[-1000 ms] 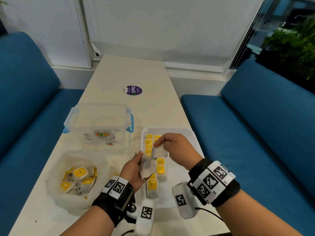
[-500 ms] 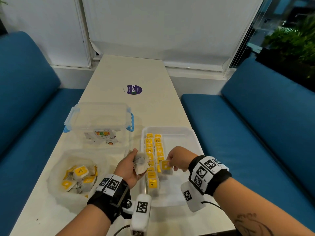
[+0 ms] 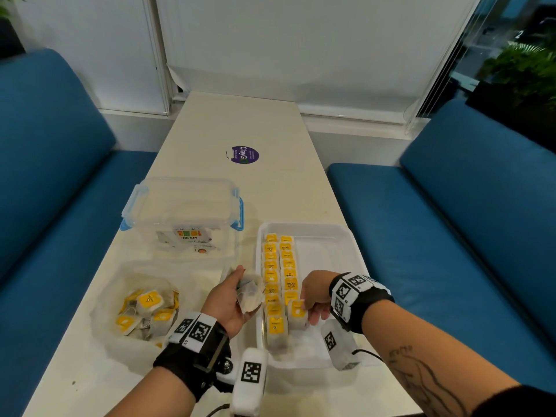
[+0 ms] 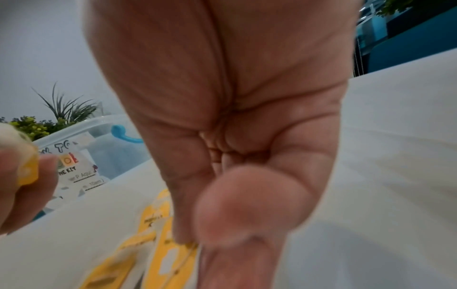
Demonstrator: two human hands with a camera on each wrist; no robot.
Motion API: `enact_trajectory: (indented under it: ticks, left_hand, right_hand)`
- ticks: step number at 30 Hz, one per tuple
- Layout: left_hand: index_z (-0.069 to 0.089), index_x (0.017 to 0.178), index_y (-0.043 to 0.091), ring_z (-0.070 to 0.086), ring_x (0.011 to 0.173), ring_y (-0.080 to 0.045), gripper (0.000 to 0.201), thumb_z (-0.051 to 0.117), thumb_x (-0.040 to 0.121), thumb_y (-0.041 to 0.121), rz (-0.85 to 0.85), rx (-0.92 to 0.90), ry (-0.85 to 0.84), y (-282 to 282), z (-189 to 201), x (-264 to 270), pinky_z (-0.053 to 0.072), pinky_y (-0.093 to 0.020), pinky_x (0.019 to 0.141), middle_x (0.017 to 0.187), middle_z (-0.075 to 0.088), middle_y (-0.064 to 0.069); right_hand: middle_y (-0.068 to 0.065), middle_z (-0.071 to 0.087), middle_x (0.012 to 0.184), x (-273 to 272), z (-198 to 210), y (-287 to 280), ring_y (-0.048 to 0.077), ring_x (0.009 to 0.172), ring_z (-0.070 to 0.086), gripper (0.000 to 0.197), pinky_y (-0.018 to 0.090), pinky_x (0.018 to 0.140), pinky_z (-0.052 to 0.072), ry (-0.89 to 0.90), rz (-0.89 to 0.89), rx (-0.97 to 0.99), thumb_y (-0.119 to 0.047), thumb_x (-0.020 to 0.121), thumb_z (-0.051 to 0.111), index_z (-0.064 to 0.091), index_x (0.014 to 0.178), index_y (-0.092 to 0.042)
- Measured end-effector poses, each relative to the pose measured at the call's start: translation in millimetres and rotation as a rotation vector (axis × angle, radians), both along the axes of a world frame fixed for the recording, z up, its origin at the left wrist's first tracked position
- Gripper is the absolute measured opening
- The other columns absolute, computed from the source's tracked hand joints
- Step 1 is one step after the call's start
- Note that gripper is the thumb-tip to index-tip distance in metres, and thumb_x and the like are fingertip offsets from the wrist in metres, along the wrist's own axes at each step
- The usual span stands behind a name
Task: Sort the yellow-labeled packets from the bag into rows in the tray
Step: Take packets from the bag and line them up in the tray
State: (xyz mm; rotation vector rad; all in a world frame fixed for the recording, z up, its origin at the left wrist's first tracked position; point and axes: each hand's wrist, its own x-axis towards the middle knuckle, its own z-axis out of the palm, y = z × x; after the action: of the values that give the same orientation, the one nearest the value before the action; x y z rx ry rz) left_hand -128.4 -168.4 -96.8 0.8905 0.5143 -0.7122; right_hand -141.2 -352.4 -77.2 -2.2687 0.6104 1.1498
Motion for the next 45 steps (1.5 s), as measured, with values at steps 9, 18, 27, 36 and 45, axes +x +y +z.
enact_trajectory:
  ticks: [9, 18, 27, 36, 45]
  left_hand:
    - [0.055, 0.096, 0.014, 0.058, 0.074, -0.021, 0.019, 0.051, 0.094, 0.032, -0.026, -0.021, 0.006, -7.4, 0.6, 0.9, 0.053, -0.025, 0.042, 0.087, 0.061, -0.011]
    - [0.061, 0.081, 0.011, 0.065, 0.058, -0.018, 0.014, 0.061, 0.086, 0.024, -0.069, -0.105, -0.015, -10.5, 3.1, 4.1, 0.055, -0.026, 0.050, 0.072, 0.066, -0.009]
    - [0.059, 0.084, 0.008, 0.066, 0.050, -0.016, 0.015, 0.053, 0.092, 0.018, -0.004, -0.060, -0.128, -26.5, 8.6, 3.1, 0.054, -0.026, 0.045, 0.062, 0.067, -0.008]
    - [0.059, 0.088, 0.005, 0.066, 0.057, -0.020, 0.019, 0.049, 0.096, 0.019, 0.018, -0.035, -0.104, -30.3, 7.0, 3.5, 0.055, -0.027, 0.045, 0.073, 0.067, -0.014]
    - [0.050, 0.101, 0.009, 0.058, 0.077, -0.023, 0.013, 0.051, 0.095, 0.020, 0.133, -0.008, -0.025, -21.8, 4.7, 15.1, 0.057, -0.028, 0.050, 0.093, 0.056, -0.011]
  right_hand:
    - [0.010, 0.069, 0.054, 11.6, -14.6, 1.7, 0.018, 0.048, 0.066, 0.022, 0.033, 0.069, 0.057, 0.064, -0.043, 0.022, -0.010, 0.091, 0.057, 0.058, 0.072, 0.002]
    - [0.003, 0.060, 0.063, 21.4, 22.8, -6.2, 0.014, 0.047, 0.056, 0.037, 0.027, 0.052, 0.051, -0.267, 0.067, -0.168, -0.037, 0.090, 0.059, 0.048, 0.071, -0.008]
    - [-0.007, 0.060, 0.060, -14.1, 63.7, 18.8, 0.007, 0.053, 0.056, 0.010, 0.012, 0.037, 0.035, -0.563, 0.174, 0.208, -0.009, 0.083, 0.064, 0.059, 0.081, -0.018]
    - [-0.015, 0.045, 0.069, -21.5, 47.1, 29.2, 0.003, 0.067, 0.044, 0.015, 0.023, 0.067, 0.041, -0.770, 0.429, 0.038, -0.017, 0.081, 0.070, 0.074, 0.096, -0.016]
    - [-0.007, 0.055, 0.068, -12.1, 52.2, 8.0, 0.003, 0.060, 0.049, 0.017, 0.011, 0.054, 0.038, -0.743, -0.025, 0.171, -0.017, 0.086, 0.066, 0.057, 0.072, -0.019]
